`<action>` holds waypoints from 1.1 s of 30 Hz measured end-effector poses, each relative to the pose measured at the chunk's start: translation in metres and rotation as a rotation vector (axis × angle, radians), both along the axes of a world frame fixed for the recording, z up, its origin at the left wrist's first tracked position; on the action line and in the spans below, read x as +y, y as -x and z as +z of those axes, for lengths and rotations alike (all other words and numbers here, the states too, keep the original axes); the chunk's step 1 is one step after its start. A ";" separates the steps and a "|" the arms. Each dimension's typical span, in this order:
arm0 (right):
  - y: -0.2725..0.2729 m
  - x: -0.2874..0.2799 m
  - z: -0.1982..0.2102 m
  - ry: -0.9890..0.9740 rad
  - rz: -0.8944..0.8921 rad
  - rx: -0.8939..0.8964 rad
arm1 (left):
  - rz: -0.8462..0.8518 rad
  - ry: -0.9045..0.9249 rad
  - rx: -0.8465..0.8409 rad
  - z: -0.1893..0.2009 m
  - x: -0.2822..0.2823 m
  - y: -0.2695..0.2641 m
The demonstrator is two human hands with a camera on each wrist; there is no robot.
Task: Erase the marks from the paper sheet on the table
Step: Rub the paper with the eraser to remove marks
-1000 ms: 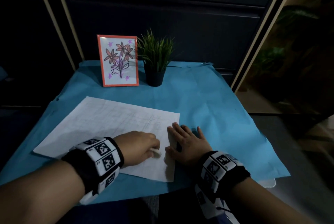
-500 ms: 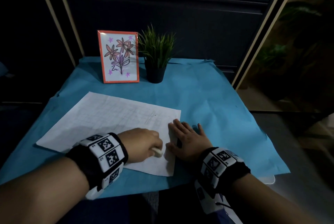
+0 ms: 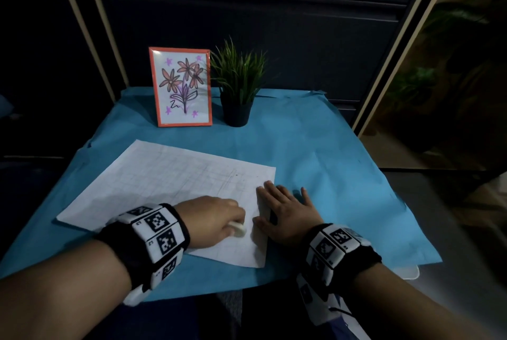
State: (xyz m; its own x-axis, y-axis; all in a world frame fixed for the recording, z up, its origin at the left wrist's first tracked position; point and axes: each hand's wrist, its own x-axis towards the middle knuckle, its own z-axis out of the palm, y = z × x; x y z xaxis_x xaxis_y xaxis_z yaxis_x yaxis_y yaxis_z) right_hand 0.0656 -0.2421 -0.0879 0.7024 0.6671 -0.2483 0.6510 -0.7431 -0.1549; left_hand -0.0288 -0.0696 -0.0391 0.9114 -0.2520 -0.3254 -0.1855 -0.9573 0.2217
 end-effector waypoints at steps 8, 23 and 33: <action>0.001 0.001 0.000 0.009 -0.003 -0.002 | -0.073 -0.039 0.027 -0.002 -0.002 0.002; 0.001 0.002 0.001 0.037 -0.015 -0.016 | 0.003 -0.015 -0.091 -0.009 -0.001 0.012; 0.002 0.002 0.004 0.035 -0.019 -0.013 | -0.002 -0.011 -0.068 -0.009 -0.001 0.017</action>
